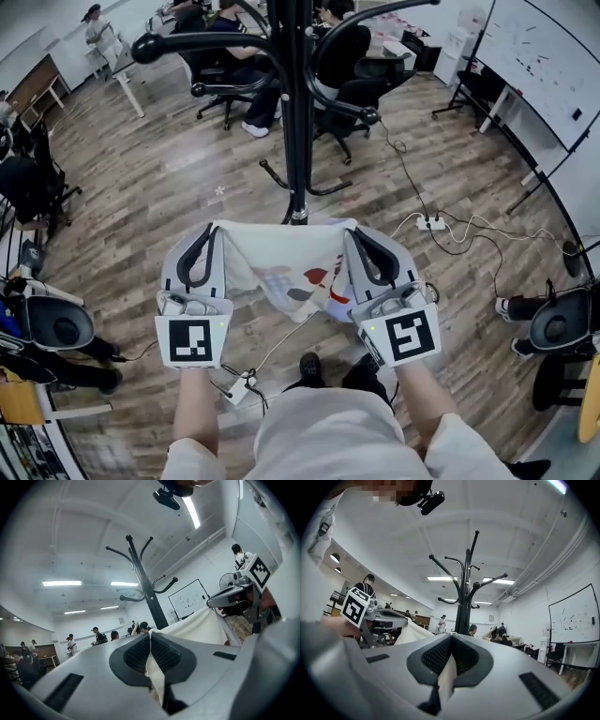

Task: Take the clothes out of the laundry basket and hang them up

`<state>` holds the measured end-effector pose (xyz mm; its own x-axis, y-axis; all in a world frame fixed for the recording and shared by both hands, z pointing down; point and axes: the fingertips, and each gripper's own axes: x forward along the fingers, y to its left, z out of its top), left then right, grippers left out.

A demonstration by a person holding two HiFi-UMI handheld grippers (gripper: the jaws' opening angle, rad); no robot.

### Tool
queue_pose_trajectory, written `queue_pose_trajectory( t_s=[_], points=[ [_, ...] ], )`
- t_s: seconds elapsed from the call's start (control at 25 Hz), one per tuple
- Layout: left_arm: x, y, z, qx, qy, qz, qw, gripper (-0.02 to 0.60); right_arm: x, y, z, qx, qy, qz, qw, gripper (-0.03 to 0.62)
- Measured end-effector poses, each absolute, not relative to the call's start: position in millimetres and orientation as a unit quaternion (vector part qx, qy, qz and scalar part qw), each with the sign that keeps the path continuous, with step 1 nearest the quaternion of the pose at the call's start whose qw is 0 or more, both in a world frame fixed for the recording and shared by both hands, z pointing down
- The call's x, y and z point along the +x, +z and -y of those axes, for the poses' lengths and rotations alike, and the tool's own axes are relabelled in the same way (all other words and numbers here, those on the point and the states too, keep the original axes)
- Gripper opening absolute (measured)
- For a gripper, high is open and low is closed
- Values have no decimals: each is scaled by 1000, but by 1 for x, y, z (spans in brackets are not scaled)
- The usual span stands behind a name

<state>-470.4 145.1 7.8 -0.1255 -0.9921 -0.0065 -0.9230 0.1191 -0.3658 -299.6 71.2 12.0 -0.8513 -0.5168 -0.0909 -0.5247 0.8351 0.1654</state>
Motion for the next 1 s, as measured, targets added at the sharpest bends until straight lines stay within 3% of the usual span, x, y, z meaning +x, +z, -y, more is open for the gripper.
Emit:
queue_pose_trajectory(
  t_s=[0.48,1.0],
  points=[
    [-493,-3,-97,-673,-159,-702,169,25,-318,19,-36,-273,112,-955,-9,8],
    [-526,53,-25,-685,-190,-694,112,25,-339,71,9,-319,119,-937,-79,8]
  ],
)
